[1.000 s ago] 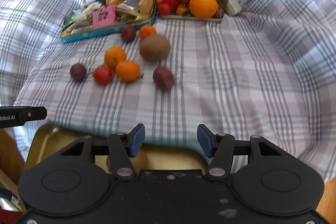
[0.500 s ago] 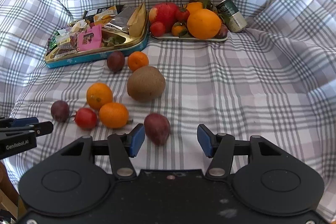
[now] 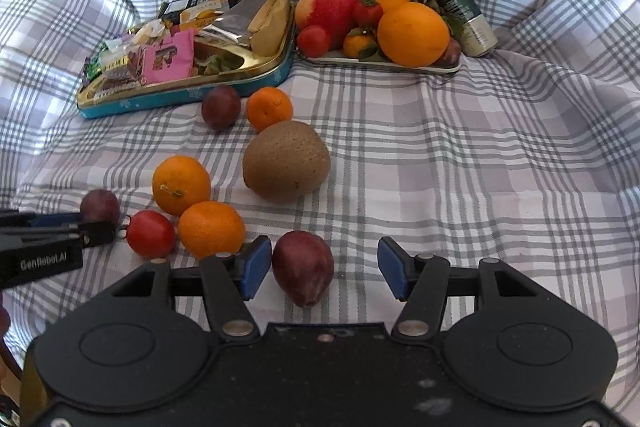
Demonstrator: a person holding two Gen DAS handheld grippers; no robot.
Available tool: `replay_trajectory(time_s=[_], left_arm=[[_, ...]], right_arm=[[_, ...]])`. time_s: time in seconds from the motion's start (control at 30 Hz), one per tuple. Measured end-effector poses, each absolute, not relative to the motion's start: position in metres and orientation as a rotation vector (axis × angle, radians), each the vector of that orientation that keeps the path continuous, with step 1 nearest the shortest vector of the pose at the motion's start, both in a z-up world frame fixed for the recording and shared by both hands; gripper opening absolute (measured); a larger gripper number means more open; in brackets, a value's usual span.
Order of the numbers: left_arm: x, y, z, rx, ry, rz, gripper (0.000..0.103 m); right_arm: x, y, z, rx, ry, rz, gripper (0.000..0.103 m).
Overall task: Organize fruits
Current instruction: 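Grasp a dark red plum with the left tool while the right tool grasps another plum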
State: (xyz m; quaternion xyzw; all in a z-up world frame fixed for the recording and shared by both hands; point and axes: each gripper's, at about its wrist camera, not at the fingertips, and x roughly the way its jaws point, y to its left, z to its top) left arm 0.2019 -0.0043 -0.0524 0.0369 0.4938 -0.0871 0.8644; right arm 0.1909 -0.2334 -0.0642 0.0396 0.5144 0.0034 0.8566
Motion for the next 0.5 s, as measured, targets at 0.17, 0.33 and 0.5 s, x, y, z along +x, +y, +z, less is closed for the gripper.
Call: replay_trajectory(time_s=[0.17,0.33,0.5], left_arm=[[0.209,-0.003,-0.058,0.060,1.048,-0.177,0.045],[0.214,-0.005,-0.059,0.066,1.028,-0.166,0.045],[0.218,-0.003,-0.058,0.050,1.015,-0.161,0.045]], right_arm=[[0.190,-0.230,-0.073,0.057,1.088,0.013,0.060],[0.190,-0.228,-0.076,0.035,1.082,0.012,0.060],[0.189,-0.227,-0.078,0.032,1.074,0.014,0.057]])
